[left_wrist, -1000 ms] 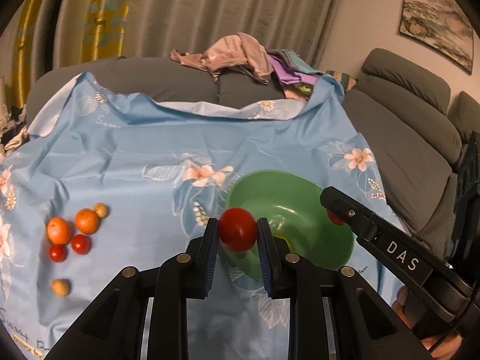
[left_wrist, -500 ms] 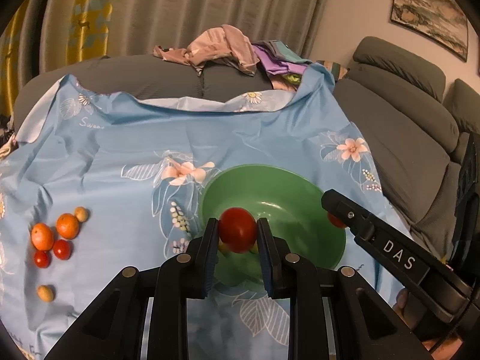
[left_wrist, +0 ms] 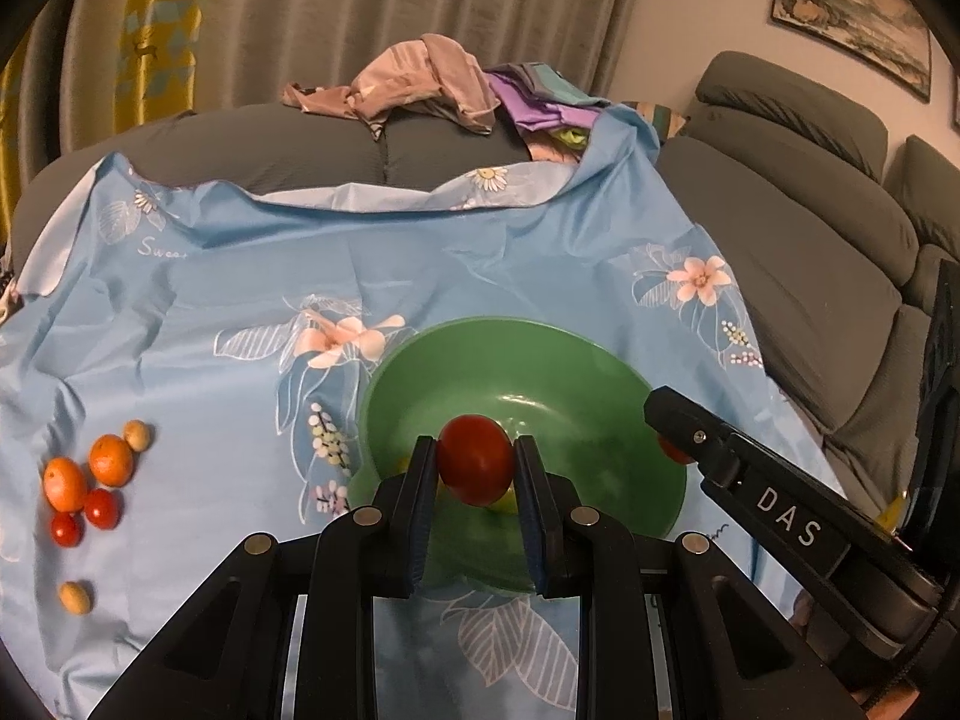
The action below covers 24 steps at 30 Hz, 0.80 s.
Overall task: Organize fruits
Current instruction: 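Carry the tomato with the right tool over the green bowl and release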
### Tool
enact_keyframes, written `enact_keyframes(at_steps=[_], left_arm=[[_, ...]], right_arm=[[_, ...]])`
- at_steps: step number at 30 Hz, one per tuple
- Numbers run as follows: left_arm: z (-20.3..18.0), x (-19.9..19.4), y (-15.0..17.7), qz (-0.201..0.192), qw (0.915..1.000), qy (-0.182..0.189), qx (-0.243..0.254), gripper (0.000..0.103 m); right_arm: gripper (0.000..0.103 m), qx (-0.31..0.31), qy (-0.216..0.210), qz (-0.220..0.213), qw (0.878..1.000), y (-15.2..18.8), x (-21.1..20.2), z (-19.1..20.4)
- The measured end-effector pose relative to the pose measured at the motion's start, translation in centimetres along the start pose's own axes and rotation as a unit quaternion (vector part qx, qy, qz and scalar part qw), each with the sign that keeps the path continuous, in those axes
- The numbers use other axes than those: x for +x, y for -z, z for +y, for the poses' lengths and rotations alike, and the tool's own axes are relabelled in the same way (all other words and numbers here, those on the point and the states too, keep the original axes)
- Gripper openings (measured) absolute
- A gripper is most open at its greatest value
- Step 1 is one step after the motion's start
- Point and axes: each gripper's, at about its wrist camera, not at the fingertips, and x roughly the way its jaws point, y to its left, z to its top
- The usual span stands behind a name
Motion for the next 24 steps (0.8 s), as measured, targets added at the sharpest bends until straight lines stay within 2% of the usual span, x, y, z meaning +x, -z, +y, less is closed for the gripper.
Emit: enact_keyframes(at_steps=[24], left_arm=[[-1.3,2.7,0.3,0.032,0.9994,0.003,0.012,0.025]], right_arm=[[0.028,0.019,0.021,0.015,0.999,0.0,1.1,-1.6]])
